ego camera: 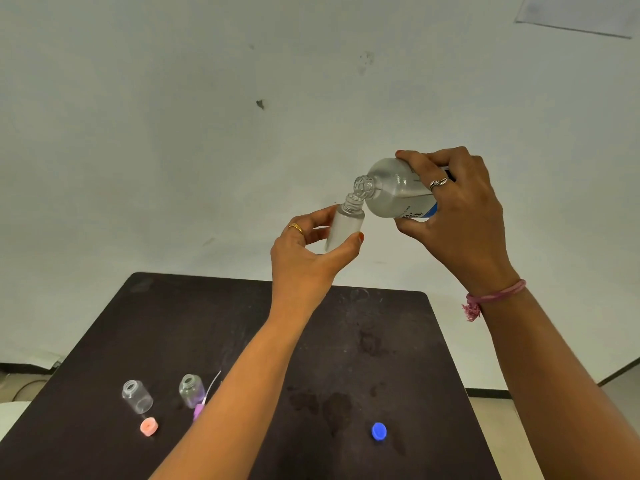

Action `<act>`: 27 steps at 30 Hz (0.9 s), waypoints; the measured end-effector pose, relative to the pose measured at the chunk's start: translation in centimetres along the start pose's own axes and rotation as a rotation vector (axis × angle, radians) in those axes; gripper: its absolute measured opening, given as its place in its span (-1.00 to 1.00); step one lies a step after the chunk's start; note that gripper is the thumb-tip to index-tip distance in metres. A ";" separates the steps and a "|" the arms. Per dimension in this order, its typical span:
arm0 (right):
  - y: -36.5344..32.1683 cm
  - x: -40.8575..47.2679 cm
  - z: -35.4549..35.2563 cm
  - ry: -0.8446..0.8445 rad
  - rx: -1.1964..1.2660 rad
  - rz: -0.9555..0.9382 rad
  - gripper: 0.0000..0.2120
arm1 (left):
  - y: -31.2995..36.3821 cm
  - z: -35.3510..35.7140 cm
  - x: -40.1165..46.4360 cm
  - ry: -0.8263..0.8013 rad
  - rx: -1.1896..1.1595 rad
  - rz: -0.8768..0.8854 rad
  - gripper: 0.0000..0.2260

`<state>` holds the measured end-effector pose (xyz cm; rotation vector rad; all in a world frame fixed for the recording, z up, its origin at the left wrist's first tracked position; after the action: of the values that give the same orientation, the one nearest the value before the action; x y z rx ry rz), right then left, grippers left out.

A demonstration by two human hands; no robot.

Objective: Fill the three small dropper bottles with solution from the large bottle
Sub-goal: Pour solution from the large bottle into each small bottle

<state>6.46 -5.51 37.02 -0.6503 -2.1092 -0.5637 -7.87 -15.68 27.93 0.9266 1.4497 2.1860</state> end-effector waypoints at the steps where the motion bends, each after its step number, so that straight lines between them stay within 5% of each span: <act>1: 0.0 0.0 0.0 0.000 0.000 -0.002 -0.31 | 0.0 0.0 0.0 0.000 0.001 0.000 -0.64; 27: 0.1 -1.7 2.0 -0.142 0.167 0.190 -0.29 | 0.0 -0.1 -0.2 0.018 -0.031 -0.024 -0.66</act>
<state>6.17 -4.67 34.52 -0.8033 -2.1681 -0.2392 -7.81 -15.89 27.78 0.8773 1.4229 2.1986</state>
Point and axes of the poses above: each hand's wrist, its own x-axis towards the middle knuckle, its own z-axis out of the palm, y = z × x, the point moved 8 cm from there along x, towards the middle knuckle, and after that the axes turned 13 degrees about -x, right-handed, at the moved point
